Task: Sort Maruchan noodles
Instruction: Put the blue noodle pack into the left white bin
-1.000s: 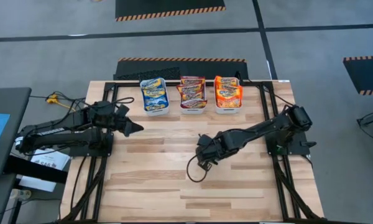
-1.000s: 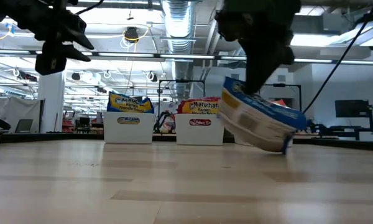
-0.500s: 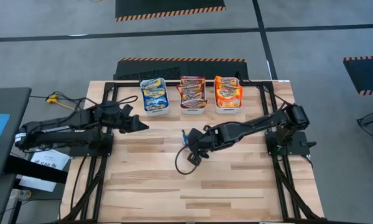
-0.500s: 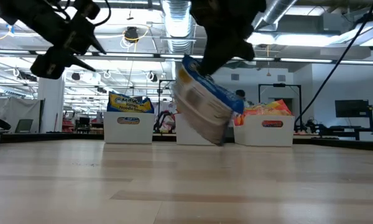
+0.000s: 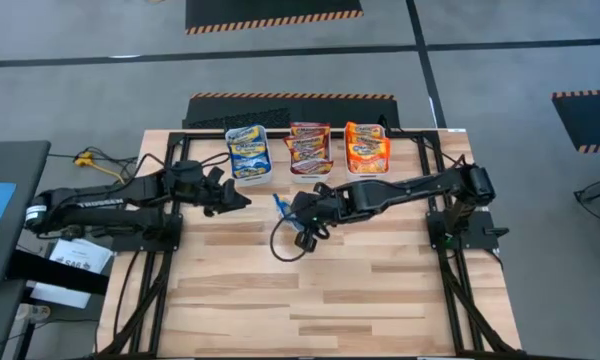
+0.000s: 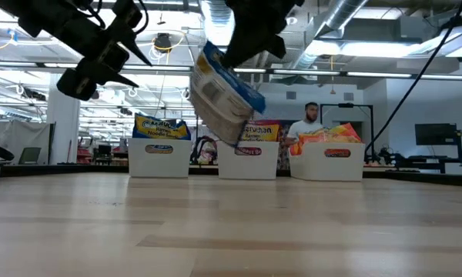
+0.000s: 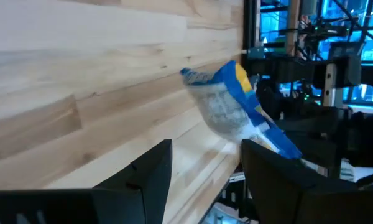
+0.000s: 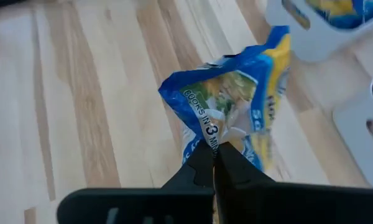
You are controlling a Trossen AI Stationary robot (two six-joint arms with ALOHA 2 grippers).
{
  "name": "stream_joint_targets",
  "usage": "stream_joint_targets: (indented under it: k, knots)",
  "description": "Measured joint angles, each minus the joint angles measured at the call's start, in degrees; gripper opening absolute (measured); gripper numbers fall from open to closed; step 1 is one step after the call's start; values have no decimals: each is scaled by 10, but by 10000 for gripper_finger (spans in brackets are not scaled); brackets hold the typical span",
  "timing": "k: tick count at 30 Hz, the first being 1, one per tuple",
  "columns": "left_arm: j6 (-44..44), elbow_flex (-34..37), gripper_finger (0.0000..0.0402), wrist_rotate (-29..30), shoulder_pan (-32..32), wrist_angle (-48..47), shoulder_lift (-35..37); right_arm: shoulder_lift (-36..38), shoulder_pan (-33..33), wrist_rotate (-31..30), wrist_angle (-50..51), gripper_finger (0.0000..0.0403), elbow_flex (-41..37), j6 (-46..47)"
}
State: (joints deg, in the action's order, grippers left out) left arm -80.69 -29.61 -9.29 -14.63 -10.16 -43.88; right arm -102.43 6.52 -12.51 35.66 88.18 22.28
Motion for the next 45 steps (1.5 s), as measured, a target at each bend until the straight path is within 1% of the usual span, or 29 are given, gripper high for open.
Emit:
stream_joint_targets:
  k: [4, 10, 16, 18, 27, 35, 37, 39, 43, 45]
  knots:
    - [-35, 0, 177, -10, 9, 32, -19, 0, -11, -7, -10, 6, 9, -24]
    - [-118, 0, 177, -10, 11, 85, -42, 0, -26, -12, -15, 6, 13, -50]
    - [-239, 0, 164, 0, 11, 130, -70, 0, -32, -11, -19, 6, 13, -75]
    - [-265, 0, 160, 0, 11, 146, -83, 0, -33, -11, -19, 6, 13, -78]
    - [-309, 0, 152, -6, 11, 227, -144, 0, -37, -10, -18, 6, 13, -94]
    - [-335, 0, 152, 2, 11, 256, -189, 0, -36, -7, -18, 6, 13, -108]
    - [-347, 0, 152, 8, 11, 276, -198, 0, -36, -7, -17, 6, 13, -108]
    - [-347, 0, 152, 8, 8, 297, -201, 0, -36, -5, -17, 6, 13, -109]
    - [-346, 0, 152, 27, -1, 304, -200, 0, -36, 4, -18, 6, 13, -113]
    - [-337, 0, 152, 22, -7, 308, -200, 0, -35, 4, -19, 6, 13, -118]
